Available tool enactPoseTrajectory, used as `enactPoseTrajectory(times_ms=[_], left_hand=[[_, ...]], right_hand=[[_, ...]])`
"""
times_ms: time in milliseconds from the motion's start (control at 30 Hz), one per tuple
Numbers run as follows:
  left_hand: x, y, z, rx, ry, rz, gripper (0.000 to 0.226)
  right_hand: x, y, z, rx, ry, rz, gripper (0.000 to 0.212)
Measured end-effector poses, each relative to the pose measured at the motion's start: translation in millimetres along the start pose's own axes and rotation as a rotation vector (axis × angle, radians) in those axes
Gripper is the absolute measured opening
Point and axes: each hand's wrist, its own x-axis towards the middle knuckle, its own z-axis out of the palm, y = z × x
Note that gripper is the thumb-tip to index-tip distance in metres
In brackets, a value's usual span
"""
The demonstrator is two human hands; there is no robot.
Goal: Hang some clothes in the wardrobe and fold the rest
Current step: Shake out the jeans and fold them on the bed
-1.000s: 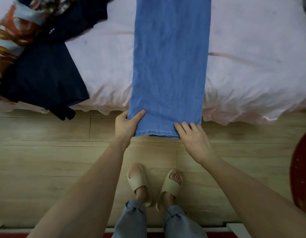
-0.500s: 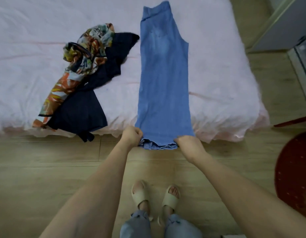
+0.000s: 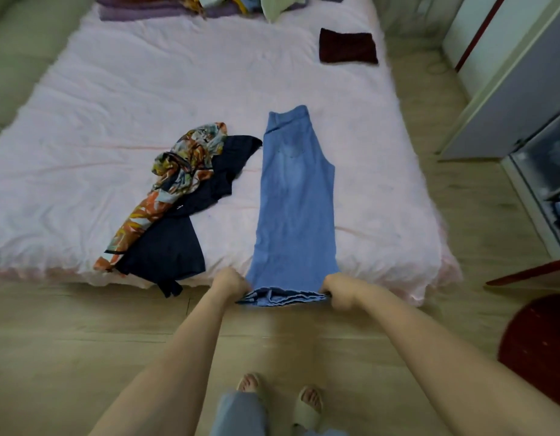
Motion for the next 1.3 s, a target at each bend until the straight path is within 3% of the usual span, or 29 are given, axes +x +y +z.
enactPoseTrajectory(times_ms=[100, 200, 267, 333, 433, 600, 733, 967, 1133, 1300], left_hand=[[15.2, 4.5, -13.5, -0.254, 0.02, 0.092, 0.012], [37.8, 25.3, -29.3, -0.561, 0.059, 0.066, 0.004], [69.7, 49.9, -36.9, -0.7, 0.05, 0.02, 0.012], [95.6, 76.1, -43.8, -0.78, 0.089, 0.0, 0.034], [146.7, 116.2, -51.3, -0.673, 0.097, 0.138, 0.047], [263.5, 159.0, -56.4, -0.322, 0.068, 0.339, 0.017], [341.0, 183.6, -58.8, -0.175, 0.113, 0.36, 0.02], [424.6, 254.0, -77.3, -0.217, 0.241, 0.419, 0.028], [481.7, 309.8, -97.9, -0.137, 0.393, 0.386, 0.029], [531.2, 346.5, -113.8, -0.274, 0.404, 0.376, 0.025]], right_hand=[[-4.7, 11.2, -32.4, 0.029, 0.139, 0.022, 0.024], [11.3, 23.0, -72.9, -0.005, 0.341, 0.116, 0.014], [35.5, 32.3, -102.3, 0.052, 0.49, 0.198, 0.014], [56.5, 39.9, -124.8, 0.116, 0.602, 0.261, 0.016], [110.4, 59.6, -157.1, 0.182, 0.675, 0.332, 0.023], [226.9, 101.9, -208.5, 0.119, 0.676, 0.386, 0.017], [285.7, 132.4, -223.8, -0.022, 0.66, 0.364, 0.022], [354.3, 167.4, -272.1, -0.136, 0.894, 0.354, 0.036], [408.9, 195.8, -335.6, -0.167, 0.942, 0.34, 0.037], [463.4, 220.3, -374.7, -0.215, 0.963, 0.312, 0.037]])
